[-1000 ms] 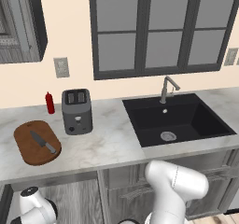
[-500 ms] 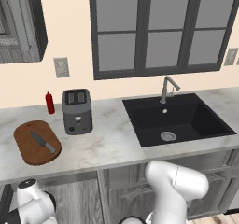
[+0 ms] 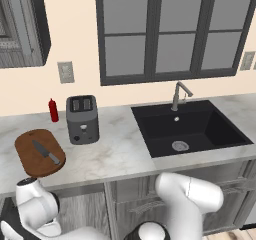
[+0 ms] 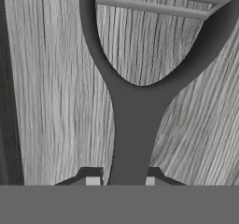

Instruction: Open the drawer on the left and place the cutting tools on the cutting board.

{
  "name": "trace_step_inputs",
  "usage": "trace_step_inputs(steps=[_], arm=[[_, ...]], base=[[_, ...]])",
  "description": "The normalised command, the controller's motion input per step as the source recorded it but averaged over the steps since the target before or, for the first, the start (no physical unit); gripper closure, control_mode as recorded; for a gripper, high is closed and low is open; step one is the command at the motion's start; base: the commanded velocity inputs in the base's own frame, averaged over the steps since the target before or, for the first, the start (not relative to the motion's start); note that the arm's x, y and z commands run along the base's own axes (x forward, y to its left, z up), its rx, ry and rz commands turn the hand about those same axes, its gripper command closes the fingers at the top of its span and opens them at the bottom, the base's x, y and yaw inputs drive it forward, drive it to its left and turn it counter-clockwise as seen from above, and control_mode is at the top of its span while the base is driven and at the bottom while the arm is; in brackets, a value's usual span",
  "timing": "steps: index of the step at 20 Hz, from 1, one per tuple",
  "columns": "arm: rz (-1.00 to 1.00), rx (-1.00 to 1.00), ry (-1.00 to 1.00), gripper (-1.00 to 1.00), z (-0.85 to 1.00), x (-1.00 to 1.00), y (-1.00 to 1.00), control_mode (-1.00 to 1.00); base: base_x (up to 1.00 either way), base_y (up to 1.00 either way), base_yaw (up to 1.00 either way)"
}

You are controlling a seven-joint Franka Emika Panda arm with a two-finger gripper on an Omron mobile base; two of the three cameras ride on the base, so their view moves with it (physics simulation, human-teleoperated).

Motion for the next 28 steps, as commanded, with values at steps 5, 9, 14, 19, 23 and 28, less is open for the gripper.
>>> trace_step_inputs(steps=[5, 9, 14, 19, 23, 28], arm=[[0.12, 0.00, 0.00, 1.00, 0.37, -0.19, -0.23, -1.00], [0.18, 0.04, 0.00, 1.00, 0.31, -0.14, -0.27, -1.00], [0.16, 0.03, -0.02, 1.00, 0.63, -0.23, -0.35, -1.00], [0.14, 0.00, -0.02, 1.00, 0.69, -0.05, -0.49, -1.00], [0.16, 0.00, -0.04, 1.00, 0.37, -0.05, -0.48, -1.00], [0.13, 0.00, -0.12, 1.00, 0.30, 0.10, -0.50, -1.00]], base=[[0.00, 0.00, 0.00], [0.00, 0.00, 0.00], [0.00, 0.00, 0.00], [0.00, 0.00, 0.00], [0.00, 0.00, 0.00], [0.00, 0.00, 0.00]])
